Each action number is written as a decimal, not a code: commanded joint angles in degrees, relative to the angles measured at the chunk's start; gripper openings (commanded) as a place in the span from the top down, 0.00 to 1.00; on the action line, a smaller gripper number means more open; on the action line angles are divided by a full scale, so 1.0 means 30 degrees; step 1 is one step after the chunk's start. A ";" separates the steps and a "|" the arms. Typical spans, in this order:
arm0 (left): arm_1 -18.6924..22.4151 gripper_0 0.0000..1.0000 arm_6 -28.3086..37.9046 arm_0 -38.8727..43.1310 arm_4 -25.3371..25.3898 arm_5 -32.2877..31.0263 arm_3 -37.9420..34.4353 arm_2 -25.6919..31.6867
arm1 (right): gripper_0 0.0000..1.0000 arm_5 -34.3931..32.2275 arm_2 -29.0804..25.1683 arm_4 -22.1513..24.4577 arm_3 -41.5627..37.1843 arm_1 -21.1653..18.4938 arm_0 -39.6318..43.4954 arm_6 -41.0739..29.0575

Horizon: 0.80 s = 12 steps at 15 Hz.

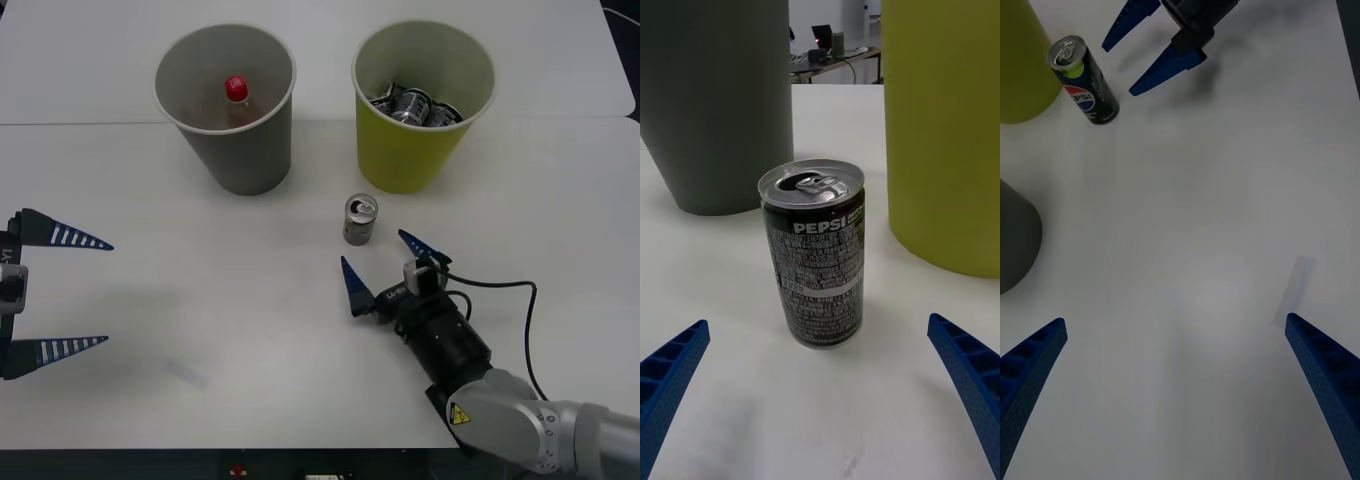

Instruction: Put the can into the green bin and the plastic bottle into the gray bin

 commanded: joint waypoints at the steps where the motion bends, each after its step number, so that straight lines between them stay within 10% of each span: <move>1: 0.0000 0.00 0.0000 0.0000 0.0000 0.0000 0.0000 0.0000 | 0.00 -0.0026 0.0023 -0.0323 0.0909 0.0836 -0.0667 -0.0012; 12: 0.0000 0.00 0.0000 0.0000 0.0000 0.0000 0.0000 0.0000 | 0.00 -0.0876 -0.0094 -0.2139 0.4161 0.3355 -0.3011 0.0164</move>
